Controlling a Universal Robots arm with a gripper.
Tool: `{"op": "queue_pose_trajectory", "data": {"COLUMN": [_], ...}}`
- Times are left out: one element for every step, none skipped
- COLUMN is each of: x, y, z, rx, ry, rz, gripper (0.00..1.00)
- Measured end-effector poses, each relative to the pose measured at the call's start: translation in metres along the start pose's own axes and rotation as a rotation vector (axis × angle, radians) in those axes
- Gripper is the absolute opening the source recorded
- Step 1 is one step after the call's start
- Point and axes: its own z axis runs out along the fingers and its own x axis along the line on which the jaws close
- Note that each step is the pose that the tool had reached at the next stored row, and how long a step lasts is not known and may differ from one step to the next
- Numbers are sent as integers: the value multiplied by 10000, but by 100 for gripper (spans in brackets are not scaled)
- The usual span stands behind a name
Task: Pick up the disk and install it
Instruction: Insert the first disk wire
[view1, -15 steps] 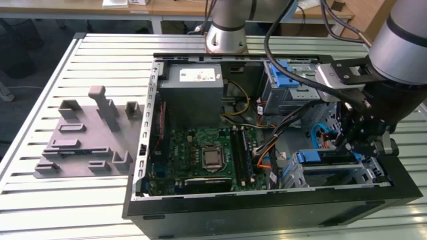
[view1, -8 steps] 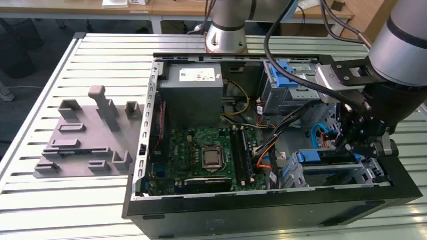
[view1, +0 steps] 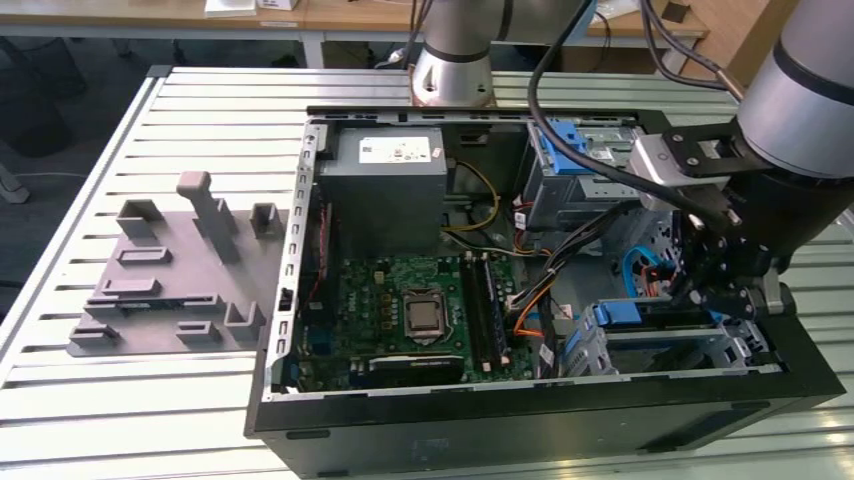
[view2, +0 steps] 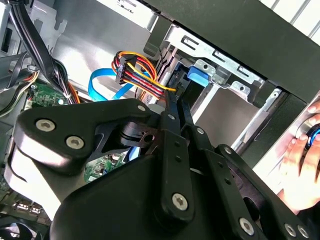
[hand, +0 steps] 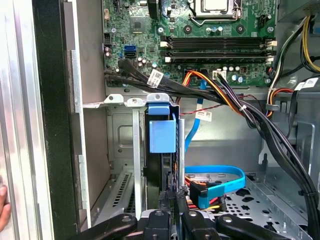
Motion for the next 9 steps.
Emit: {"op": "queue_pose_trajectory", "data": {"x": [2, 3, 5, 6, 6, 7, 8, 9, 10], "y": [1, 1, 2, 2, 3, 4, 5, 6, 6], "z": [4, 7, 10, 15, 22, 27, 34, 42, 45], "rx": [0, -1, -1, -1, -1, -1, -1, -1, -1], "ry": [-4, -8, -10, -15, -23, -27, -31, -34, -31], "rz": [1, 1, 2, 2, 4, 4, 5, 5, 4], "gripper": [16, 16, 16, 16, 16, 16, 16, 16, 16]}}
